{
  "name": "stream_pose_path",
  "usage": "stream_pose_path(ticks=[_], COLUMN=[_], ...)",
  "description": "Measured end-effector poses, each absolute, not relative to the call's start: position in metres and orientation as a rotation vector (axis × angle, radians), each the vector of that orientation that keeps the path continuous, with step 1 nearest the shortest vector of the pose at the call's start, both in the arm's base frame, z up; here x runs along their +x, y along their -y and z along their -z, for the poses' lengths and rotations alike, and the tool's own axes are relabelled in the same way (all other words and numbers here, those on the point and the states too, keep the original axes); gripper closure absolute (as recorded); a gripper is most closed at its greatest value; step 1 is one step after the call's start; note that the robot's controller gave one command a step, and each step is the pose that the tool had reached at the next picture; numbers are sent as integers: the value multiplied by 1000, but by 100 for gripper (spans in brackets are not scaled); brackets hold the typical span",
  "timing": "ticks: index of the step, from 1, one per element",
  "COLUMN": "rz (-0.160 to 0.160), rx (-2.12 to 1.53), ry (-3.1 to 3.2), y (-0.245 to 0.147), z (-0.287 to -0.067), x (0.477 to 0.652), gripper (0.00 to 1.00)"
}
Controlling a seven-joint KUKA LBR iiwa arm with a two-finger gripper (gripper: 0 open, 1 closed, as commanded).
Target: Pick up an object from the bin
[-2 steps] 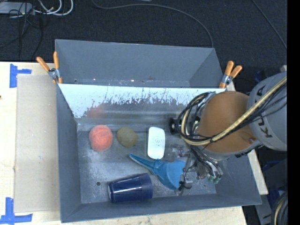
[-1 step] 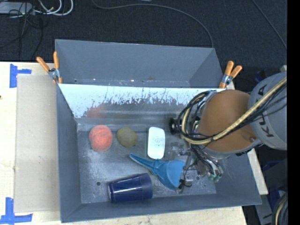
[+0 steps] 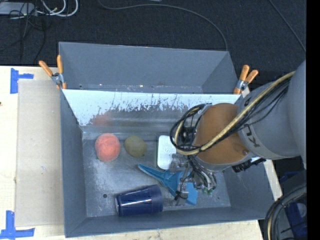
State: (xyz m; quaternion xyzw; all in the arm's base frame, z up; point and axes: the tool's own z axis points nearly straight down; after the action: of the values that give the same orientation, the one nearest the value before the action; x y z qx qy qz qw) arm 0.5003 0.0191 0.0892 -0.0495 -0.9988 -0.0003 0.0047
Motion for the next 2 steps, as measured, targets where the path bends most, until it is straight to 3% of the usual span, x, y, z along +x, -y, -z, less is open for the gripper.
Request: stream_pose_path(ticks=[1, 2], rz=[1, 1], rx=[-186, -255], ry=[3125, 3120], y=[-22, -18], z=[-86, -100], x=[500, 496], gripper=[0, 0])
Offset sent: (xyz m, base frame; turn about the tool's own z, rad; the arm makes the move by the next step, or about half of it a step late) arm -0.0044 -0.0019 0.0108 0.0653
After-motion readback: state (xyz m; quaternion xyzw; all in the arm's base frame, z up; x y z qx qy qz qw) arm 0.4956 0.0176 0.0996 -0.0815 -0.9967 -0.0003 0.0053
